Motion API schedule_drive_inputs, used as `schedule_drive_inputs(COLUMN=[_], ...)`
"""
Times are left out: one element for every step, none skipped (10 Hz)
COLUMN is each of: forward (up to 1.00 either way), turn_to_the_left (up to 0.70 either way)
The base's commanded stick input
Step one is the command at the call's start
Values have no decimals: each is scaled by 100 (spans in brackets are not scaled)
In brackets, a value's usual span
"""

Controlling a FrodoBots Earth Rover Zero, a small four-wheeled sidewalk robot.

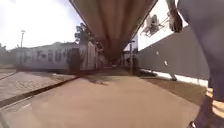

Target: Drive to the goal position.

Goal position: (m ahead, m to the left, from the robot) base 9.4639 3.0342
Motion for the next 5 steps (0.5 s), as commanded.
schedule_drive_inputs(forward=[70, 70, 70, 70, 70], turn_to_the_left=[0, 0, 0, 0, 0])
